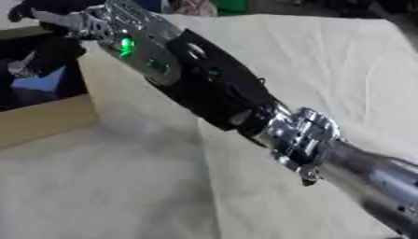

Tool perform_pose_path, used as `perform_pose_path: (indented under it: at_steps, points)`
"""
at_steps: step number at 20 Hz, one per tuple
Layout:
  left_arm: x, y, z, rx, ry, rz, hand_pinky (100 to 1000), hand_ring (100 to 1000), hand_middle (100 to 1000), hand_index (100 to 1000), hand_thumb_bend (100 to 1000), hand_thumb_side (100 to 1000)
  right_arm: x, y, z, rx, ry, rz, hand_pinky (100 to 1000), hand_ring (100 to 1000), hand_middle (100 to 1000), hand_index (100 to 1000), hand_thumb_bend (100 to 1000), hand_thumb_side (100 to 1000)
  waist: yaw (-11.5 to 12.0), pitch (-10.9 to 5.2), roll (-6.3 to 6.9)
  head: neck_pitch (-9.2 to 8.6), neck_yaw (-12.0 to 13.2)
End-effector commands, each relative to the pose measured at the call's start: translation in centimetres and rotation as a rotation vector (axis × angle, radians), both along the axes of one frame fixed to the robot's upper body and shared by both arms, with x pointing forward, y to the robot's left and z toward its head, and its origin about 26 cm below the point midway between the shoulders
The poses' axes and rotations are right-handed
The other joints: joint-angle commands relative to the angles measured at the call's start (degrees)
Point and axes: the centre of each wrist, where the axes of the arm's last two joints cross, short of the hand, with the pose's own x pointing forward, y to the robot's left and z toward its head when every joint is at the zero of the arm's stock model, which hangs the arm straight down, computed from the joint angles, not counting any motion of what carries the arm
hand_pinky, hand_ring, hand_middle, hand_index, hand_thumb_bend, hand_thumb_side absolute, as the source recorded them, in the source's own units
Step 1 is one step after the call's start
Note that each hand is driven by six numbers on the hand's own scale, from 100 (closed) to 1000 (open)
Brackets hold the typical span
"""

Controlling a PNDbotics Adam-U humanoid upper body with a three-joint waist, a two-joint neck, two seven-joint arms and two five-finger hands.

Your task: Pick up objects on the table and place them in the box.

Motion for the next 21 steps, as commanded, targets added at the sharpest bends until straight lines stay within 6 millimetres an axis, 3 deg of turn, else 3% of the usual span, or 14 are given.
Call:
perform_pose_path:
  at_steps: [1,4,5,9,15,21]
  points:
    - [-0.4,0.2,0.7,0.014,-0.025,0.010,901,818,688,848,271,813,-1.2,0.0,2.3,0.059,-0.074,0.036,932,1000,1000,1000,209,751,-0.3,-1.35,0.68,-0.26,0.3]
    - [-0.4,0.4,0.6,0.017,-0.018,0.021,900,818,687,848,271,813,-2.4,-0.4,3.1,0.097,-0.132,0.069,907,1000,995,1000,150,781,-1.3,-1.80,0.86,0.23,1.6]
    - [-0.4,0.5,0.5,0.018,-0.015,0.025,900,817,687,848,270,814,-2.9,-0.6,3.4,0.106,-0.153,0.082,885,989,944,958,100,795,-1.8,-2.00,0.94,0.50,2.2]
    - [-0.5,0.9,0.2,0.022,-0.003,0.049,900,817,688,847,272,813,-6.2,-1.9,4.3,0.133,-0.262,0.129,835,924,843,879,100,867,-4.1,-3.05,1.32,1.79,4.9]
    - [-0.6,1.2,-0.2,0.031,0.012,0.069,899,816,690,847,277,811,-12.5,-3.9,5.6,0.207,-0.346,0.208,802,903,819,862,100,895,-7.0,-4.61,2.44,3.33,8.1]
    - [-0.6,1.4,-0.7,0.031,0.031,0.081,898,816,691,847,282,811,-13.0,-7.7,6.1,0.387,-0.357,0.213,763,902,808,867,100,901,-10.1,-6.02,3.90,4.42,11.7]
